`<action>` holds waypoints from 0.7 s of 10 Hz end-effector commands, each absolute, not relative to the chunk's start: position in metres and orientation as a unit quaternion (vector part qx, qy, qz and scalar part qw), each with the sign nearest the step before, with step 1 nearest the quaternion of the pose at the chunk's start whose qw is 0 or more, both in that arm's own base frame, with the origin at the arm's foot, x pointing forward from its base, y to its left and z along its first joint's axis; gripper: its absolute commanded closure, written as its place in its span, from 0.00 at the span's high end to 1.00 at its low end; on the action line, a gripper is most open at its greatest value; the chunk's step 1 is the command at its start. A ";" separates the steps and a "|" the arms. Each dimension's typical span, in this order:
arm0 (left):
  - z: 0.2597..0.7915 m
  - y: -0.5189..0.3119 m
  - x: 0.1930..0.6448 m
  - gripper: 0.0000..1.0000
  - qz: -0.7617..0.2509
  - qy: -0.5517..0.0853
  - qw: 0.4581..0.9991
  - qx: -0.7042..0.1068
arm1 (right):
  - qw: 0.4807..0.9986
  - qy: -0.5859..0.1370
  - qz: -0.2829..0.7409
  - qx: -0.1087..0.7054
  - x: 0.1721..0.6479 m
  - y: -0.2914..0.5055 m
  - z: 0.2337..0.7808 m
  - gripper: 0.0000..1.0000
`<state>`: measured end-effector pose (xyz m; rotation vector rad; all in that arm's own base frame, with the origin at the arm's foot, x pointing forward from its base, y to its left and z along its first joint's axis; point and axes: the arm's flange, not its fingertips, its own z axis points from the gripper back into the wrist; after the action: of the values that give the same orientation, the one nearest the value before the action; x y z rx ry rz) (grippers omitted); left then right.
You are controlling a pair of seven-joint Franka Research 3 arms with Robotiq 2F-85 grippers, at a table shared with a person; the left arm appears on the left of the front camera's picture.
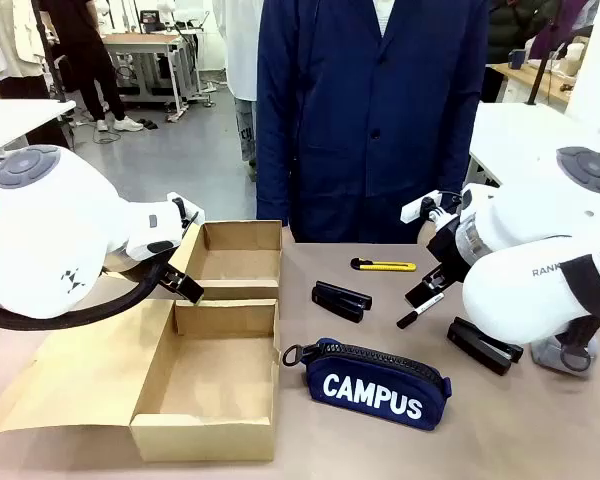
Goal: Place items inside the box.
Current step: Pick up a Pencil pouch or Stapler and place it inside the Mailer Box closest to the robot.
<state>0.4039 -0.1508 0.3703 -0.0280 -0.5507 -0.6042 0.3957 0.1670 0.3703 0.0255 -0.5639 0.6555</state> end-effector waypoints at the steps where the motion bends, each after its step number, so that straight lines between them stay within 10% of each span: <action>1: 0.370 -0.151 0.404 1.00 -0.294 -0.268 0.917 -0.014 | 0.908 -0.273 0.318 0.012 0.396 0.167 0.370 1.00; 7: 0.370 -0.151 0.404 1.00 -0.294 -0.268 0.917 -0.014 | 0.908 -0.273 0.318 0.012 0.396 0.167 0.370 1.00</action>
<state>0.4039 -0.1508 0.3703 -0.0280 -0.5507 -0.6043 0.3957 0.1671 0.3703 0.0250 -0.5639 0.6561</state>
